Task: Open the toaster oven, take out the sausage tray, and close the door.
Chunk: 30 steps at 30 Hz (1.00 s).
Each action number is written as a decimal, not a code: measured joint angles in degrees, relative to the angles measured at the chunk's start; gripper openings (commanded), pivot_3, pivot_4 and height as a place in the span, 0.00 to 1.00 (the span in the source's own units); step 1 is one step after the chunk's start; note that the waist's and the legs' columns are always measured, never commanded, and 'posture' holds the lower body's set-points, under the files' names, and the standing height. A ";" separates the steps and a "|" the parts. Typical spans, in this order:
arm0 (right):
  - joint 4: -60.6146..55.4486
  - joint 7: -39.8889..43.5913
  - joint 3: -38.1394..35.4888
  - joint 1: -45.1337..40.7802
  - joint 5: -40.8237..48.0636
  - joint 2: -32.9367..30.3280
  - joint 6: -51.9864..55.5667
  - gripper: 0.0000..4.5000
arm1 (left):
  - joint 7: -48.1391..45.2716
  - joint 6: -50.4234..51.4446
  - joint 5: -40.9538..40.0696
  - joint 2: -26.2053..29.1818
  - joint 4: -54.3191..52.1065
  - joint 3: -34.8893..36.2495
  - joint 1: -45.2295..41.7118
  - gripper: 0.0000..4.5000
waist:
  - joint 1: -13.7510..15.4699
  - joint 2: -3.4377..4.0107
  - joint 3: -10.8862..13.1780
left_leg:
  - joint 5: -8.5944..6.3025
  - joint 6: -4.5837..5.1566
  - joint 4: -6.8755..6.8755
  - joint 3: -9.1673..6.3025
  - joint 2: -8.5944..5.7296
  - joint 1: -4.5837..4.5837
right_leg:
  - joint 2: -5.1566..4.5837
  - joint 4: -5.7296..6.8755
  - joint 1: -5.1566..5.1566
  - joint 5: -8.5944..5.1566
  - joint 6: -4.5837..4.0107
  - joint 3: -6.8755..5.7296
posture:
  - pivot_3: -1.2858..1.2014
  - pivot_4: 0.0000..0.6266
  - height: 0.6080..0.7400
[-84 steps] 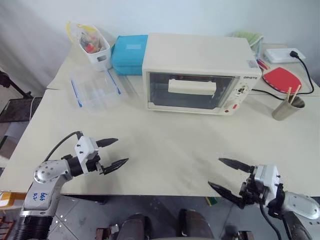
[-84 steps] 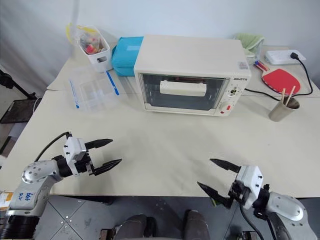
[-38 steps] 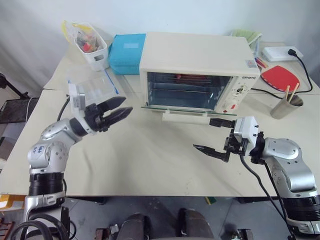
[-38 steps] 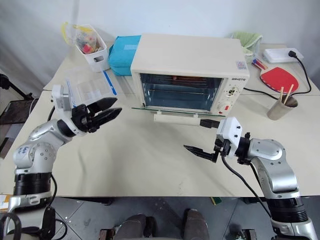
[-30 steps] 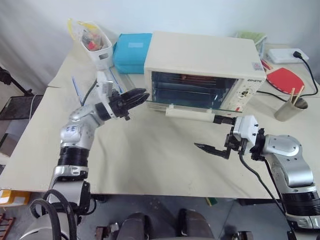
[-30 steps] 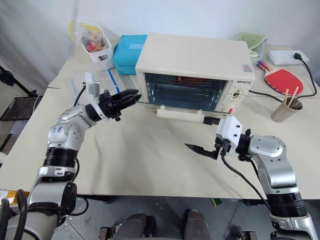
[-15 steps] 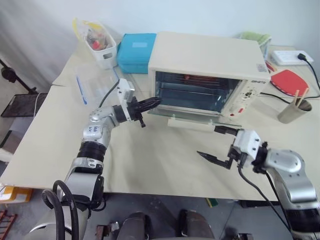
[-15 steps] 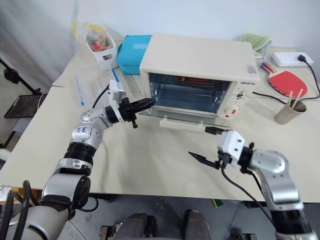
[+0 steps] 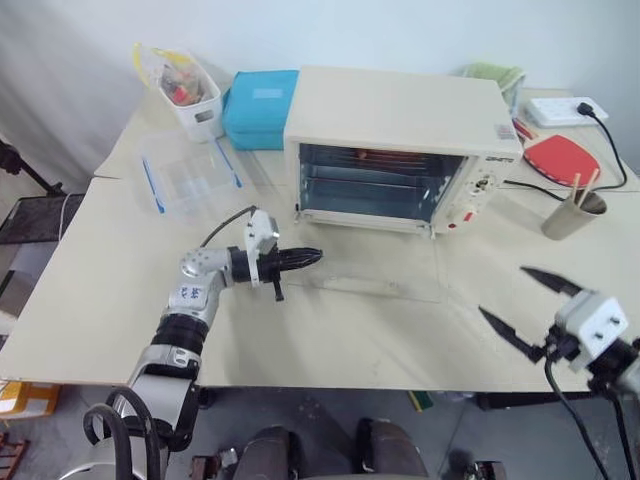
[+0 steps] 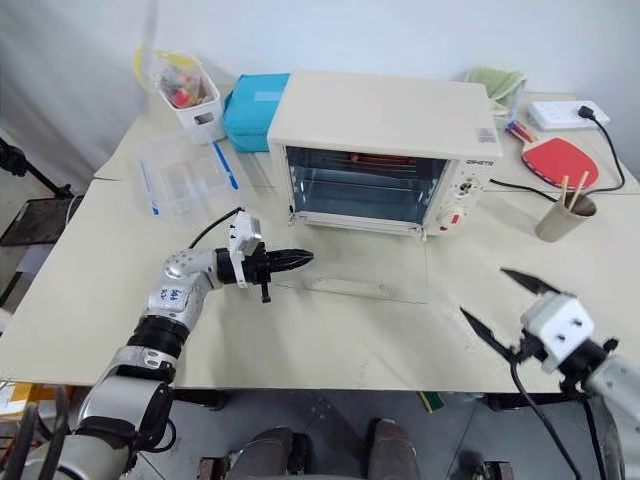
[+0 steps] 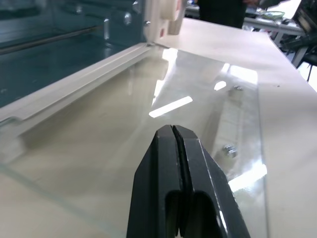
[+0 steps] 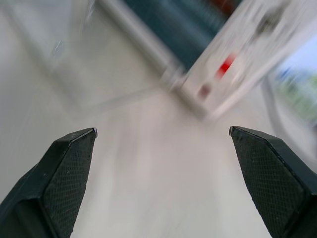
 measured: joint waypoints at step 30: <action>55.30 -34.81 43.92 -63.23 -48.89 17.14 -0.52 0.78 | 18.49 11.33 -9.71 3.06 -42.00 10.21 29.17 0.96 | -1.79 0.06 -0.01 | 0.01 -0.05 -0.02 -0.37 -0.16 -0.30 | -0.31 0.31 -0.17 -0.09 -0.16 -0.49 | 0.52 0.24 1.00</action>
